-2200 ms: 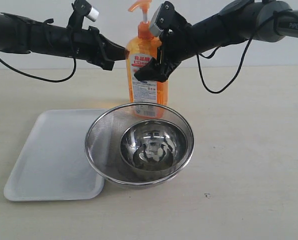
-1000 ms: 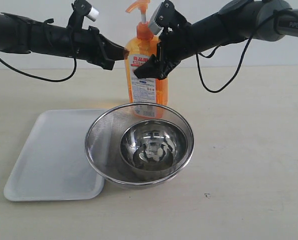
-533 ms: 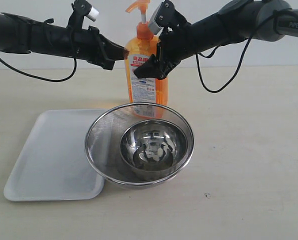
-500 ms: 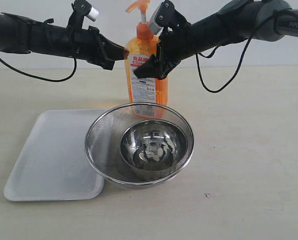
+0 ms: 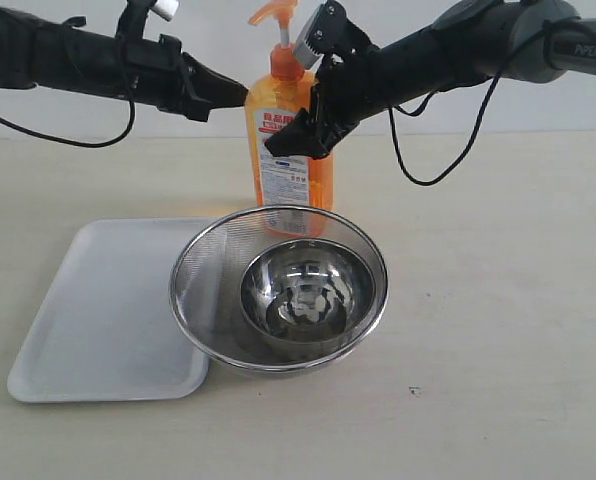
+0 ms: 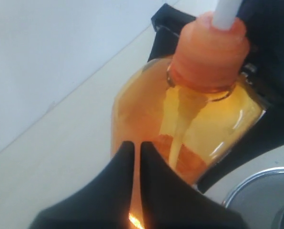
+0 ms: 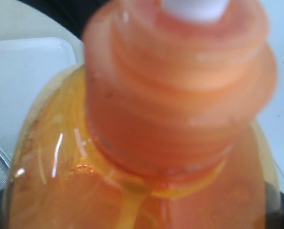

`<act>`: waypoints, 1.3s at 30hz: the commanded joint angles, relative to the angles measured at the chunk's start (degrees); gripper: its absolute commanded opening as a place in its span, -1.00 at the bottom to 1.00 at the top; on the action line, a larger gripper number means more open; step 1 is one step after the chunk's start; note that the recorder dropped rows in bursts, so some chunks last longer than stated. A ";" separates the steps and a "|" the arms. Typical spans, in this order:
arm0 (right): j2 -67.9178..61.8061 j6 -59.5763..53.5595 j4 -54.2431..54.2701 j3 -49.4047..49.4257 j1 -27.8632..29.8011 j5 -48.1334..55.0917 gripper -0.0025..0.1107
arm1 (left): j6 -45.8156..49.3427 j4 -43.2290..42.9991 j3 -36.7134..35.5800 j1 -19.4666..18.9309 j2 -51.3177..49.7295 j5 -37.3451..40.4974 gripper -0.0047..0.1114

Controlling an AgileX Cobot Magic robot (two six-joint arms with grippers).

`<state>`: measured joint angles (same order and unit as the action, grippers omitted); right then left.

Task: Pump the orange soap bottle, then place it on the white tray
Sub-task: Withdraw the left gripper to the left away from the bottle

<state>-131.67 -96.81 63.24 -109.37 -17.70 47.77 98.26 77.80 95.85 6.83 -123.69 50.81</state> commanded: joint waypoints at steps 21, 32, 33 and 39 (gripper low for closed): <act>-0.19 0.59 -2.32 0.00 -0.53 -0.03 -0.96 | -15.96 -17.30 -4.58 -2.78 8.61 -1.25 -0.84; -0.19 0.78 -2.32 0.00 -0.53 -0.58 -0.96 | -15.67 -17.30 -15.13 -5.94 17.81 -7.86 -0.84; -0.19 1.00 -2.32 0.00 -0.53 -0.72 -0.96 | -15.53 -17.30 -15.99 -6.18 18.75 -8.44 -0.84; -0.19 1.23 -2.32 0.00 -0.53 -1.33 -0.96 | -14.66 -17.30 -21.84 -6.28 23.83 -11.58 -0.84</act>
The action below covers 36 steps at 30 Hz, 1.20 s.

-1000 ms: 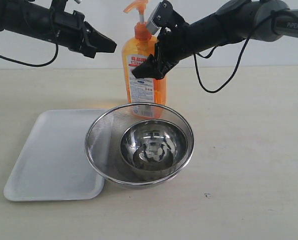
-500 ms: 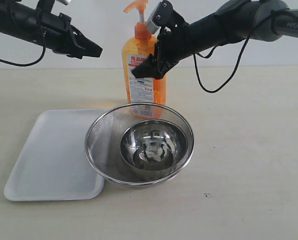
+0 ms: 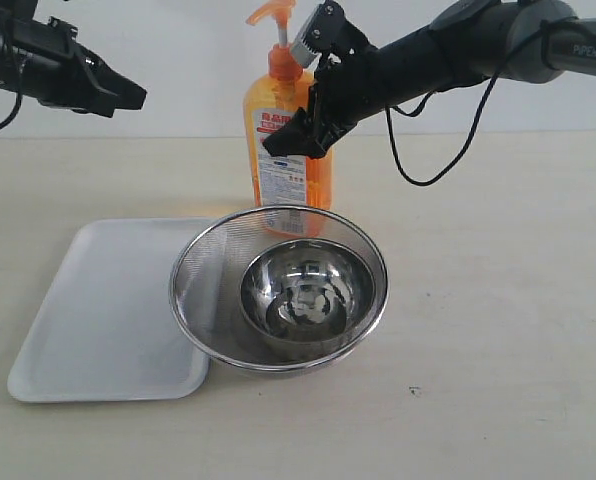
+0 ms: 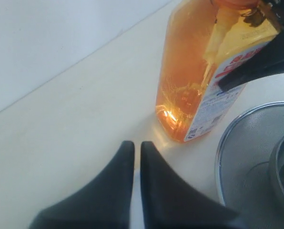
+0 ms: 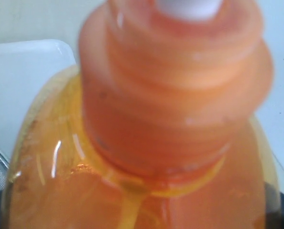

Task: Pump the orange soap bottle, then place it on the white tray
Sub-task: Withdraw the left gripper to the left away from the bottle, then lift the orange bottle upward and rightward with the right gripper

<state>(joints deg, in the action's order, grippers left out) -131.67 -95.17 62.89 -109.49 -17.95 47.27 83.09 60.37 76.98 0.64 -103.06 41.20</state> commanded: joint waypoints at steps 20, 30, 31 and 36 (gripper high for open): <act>5.78 1.43 -0.69 0.12 4.82 2.32 -0.96 | 0.94 4.97 -16.84 -0.09 14.37 -6.50 -0.84; 7.77 1.43 -0.68 0.12 4.82 1.97 -0.96 | 4.09 7.93 -21.47 -0.09 18.25 -8.69 -0.84; 7.86 1.43 -0.68 0.12 4.82 1.97 -0.96 | 4.09 7.93 -21.97 -0.09 18.77 -8.86 -0.84; 7.91 1.43 -0.68 0.12 4.82 1.97 -0.96 | 4.09 7.93 -24.16 -0.09 21.08 -9.56 -0.84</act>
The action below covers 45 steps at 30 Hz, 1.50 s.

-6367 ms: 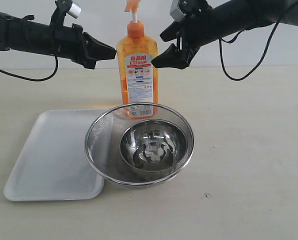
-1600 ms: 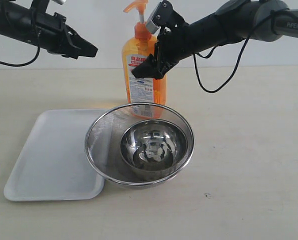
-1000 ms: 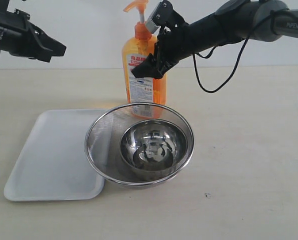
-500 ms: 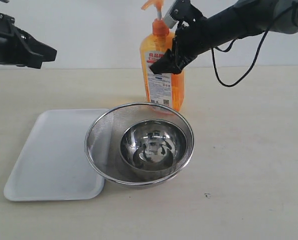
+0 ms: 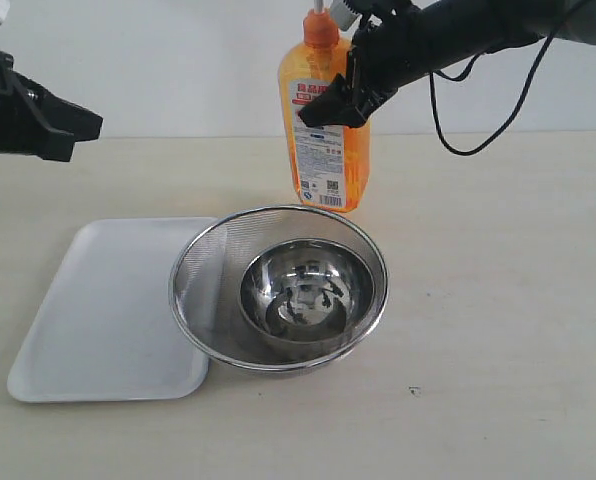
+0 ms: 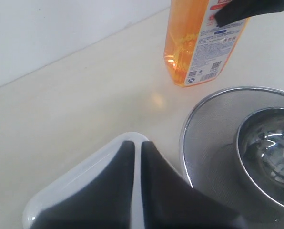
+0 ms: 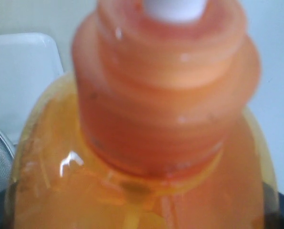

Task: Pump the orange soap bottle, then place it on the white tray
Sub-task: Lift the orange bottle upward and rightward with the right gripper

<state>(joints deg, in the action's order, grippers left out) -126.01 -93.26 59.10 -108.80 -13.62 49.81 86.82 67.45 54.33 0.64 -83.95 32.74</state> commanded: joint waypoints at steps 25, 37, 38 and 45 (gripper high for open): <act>5.53 5.56 -0.90 -0.47 4.39 -0.32 -0.96 | 0.36 5.58 -10.87 -0.09 12.47 -4.91 -0.84; 7.68 7.45 -3.86 -0.47 6.00 0.63 -0.96 | 0.36 7.29 -13.58 -0.09 14.39 -7.33 -0.84; 8.18 7.99 -4.73 -0.47 5.98 0.49 -0.96 | 0.36 7.41 -13.83 -0.09 15.04 -7.70 -0.84; 9.81 11.40 -6.17 -0.47 7.79 1.41 -0.96 | 0.11 8.62 -17.30 -0.09 20.63 -9.01 -0.84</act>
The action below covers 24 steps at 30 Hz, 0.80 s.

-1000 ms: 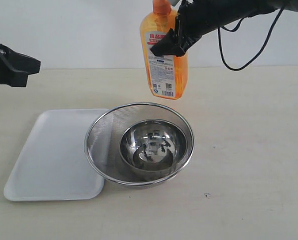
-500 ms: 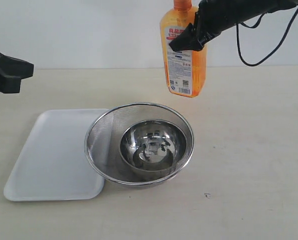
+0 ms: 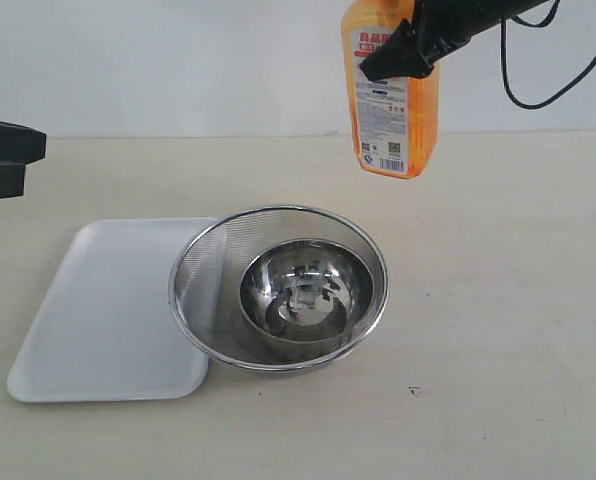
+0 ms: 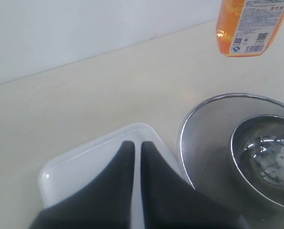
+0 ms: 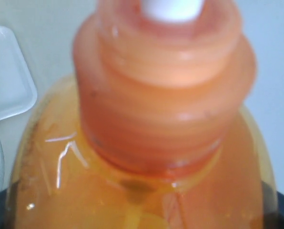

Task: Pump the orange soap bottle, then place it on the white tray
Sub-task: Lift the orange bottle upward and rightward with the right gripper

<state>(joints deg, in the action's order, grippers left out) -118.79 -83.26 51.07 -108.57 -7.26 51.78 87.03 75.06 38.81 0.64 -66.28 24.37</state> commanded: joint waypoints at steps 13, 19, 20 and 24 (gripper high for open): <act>5.65 8.62 -2.32 0.18 1.54 -0.34 -0.96 | -0.68 2.65 -6.62 -0.09 10.16 -1.89 -0.84; 9.81 7.95 -2.56 7.26 1.54 -5.27 -0.96 | -0.68 2.65 -7.39 -0.09 11.14 -1.89 -0.84; 10.67 7.85 -2.56 8.68 1.54 -6.30 -0.96 | -0.68 2.65 -7.39 -0.09 11.17 -1.74 -0.84; 13.84 6.73 -2.21 12.96 1.54 -8.50 -0.96 | -1.31 2.65 -7.39 -0.09 11.27 -1.78 -0.84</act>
<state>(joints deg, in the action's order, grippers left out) -108.92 -75.53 46.15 -97.21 -6.14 47.29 86.39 77.03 31.69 0.64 -55.37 22.90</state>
